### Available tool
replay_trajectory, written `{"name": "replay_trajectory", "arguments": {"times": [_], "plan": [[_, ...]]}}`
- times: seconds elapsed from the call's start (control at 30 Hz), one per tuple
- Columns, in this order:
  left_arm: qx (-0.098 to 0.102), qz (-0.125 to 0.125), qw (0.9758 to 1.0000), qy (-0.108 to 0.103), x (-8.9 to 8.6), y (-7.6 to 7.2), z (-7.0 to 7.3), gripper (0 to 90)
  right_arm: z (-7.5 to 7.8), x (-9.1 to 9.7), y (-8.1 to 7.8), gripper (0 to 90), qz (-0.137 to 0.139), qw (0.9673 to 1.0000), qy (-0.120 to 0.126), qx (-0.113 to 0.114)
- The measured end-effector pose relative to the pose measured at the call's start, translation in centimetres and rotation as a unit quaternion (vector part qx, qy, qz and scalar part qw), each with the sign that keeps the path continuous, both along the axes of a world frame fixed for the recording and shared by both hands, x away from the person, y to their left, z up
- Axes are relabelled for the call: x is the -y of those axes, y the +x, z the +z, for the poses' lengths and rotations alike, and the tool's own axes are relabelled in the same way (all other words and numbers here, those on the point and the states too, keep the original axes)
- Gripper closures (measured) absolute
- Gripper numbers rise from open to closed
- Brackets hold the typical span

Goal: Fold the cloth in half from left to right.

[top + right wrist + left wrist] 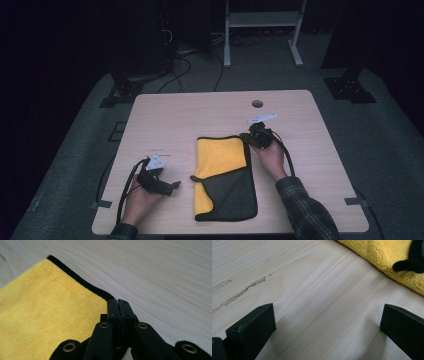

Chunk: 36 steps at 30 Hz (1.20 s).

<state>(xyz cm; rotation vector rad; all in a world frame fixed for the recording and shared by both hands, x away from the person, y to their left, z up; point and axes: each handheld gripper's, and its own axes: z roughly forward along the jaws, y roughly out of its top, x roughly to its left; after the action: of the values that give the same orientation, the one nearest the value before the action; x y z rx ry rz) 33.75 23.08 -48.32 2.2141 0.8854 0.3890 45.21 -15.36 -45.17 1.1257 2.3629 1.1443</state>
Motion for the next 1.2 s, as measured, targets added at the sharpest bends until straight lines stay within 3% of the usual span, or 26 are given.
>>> {"name": "replay_trajectory", "arguments": {"times": [0.17, 0.3, 0.37, 0.43, 0.5, 0.67, 0.87, 1.1, 1.2], "plan": [[0.0, 0.002, 1.0, -0.001, 0.0, 0.0, 0.0, 0.0, -1.2, -0.2, 0.7, 88.3, -0.002, 0.9997, -0.025, 0.002], [0.0, 0.002, 1.0, -0.001, 0.0, 0.0, 0.0, 0.0, -1.8, -0.2, 1.0, 88.3, -0.007, 0.9995, -0.031, 0.001], [0.0, 0.002, 1.0, 0.0, 0.0, 0.0, 0.0, 0.0, -1.8, 0.0, 1.1, 84.6, -0.01, 0.9996, -0.026, 0.0], [0.0, 0.002, 1.0, -0.001, 0.0, 0.0, 0.0, 0.0, -1.6, 0.2, 1.0, 75.3, -0.014, 0.9997, -0.019, 0.009], [0.0, 0.002, 1.0, 0.0, 0.0, 0.0, 0.0, 0.0, -0.9, 0.5, 0.7, 74.3, -0.009, 0.9999, 0.002, 0.009], [0.0, 0.002, 1.0, -0.001, 0.0, 0.0, 0.0, 0.0, 0.8, 0.5, -0.9, 71.1, 0.018, 0.9995, 0.012, 0.02], [0.0, 0.003, 1.0, 0.0, 0.0, 0.0, 0.0, 0.0, 1.7, -0.6, -3.3, 67.3, 0.063, 0.9973, 0.034, 0.013], [0.0, 0.004, 1.0, -0.001, 0.0, 0.0, 0.0, 0.0, 1.7, -3.4, -5.9, 65.1, 0.123, 0.992, 0.026, 0.009], [0.0, 0.004, 1.0, -0.002, 0.0, 0.0, 0.0, 0.0, 1.3, -4.7, -6.9, 63.6, 0.151, 0.9882, 0.023, 0.007]]}}
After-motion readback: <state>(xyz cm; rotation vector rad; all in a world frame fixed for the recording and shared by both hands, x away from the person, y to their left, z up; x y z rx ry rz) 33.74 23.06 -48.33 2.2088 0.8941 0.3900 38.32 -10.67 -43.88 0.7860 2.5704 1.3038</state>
